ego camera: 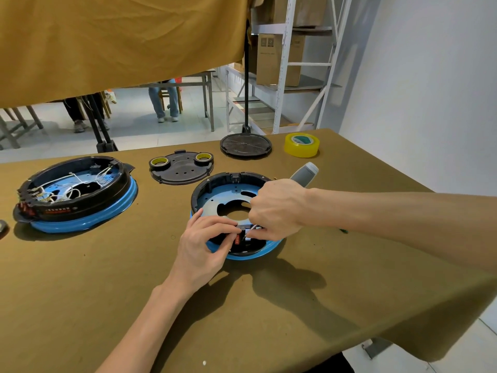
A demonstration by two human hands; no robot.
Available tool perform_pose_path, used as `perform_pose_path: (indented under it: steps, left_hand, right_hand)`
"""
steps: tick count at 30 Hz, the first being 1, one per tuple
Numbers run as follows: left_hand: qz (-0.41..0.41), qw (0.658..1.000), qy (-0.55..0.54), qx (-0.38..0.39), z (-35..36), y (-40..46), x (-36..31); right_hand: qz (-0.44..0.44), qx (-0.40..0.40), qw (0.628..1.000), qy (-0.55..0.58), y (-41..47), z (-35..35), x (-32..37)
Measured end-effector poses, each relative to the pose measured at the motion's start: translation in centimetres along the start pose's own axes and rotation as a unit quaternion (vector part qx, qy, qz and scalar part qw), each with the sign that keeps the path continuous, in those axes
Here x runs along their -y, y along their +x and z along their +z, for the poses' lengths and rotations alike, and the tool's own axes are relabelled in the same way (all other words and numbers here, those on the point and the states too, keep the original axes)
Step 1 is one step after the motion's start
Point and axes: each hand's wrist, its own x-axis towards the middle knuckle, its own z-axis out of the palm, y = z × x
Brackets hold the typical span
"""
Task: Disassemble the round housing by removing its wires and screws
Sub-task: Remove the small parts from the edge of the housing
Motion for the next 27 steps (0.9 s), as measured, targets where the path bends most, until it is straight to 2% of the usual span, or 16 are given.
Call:
perform_pose_path:
  steps: [7,12,16,19,22,27]
  left_hand:
    - [-0.004,1.000,-0.005,0.001,-0.1,0.2,0.0]
    - [-0.009,1.000,-0.008,0.005,-0.3,0.2,-0.1]
    - [-0.012,1.000,-0.013,-0.004,-0.2,0.1,-0.3]
    - [-0.016,1.000,-0.011,-0.008,-0.1,0.1,-0.3]
    - [-0.015,1.000,-0.008,-0.010,0.0,0.1,-0.1]
    - [-0.016,1.000,-0.010,-0.008,0.2,0.1,0.0]
  right_hand:
    - [0.026,0.001,0.997,0.077,-0.9,1.7,0.0]
    - [0.104,-0.111,0.985,0.077,-3.6,3.2,2.0]
    - [0.162,-0.172,0.959,0.160,-7.5,4.9,4.3]
    - [0.180,-0.125,0.947,0.233,-9.2,6.5,6.3]
    - [0.183,-0.074,0.950,0.242,-8.9,7.4,7.4]
    - [0.218,-0.094,0.934,0.268,-8.0,7.5,6.8]
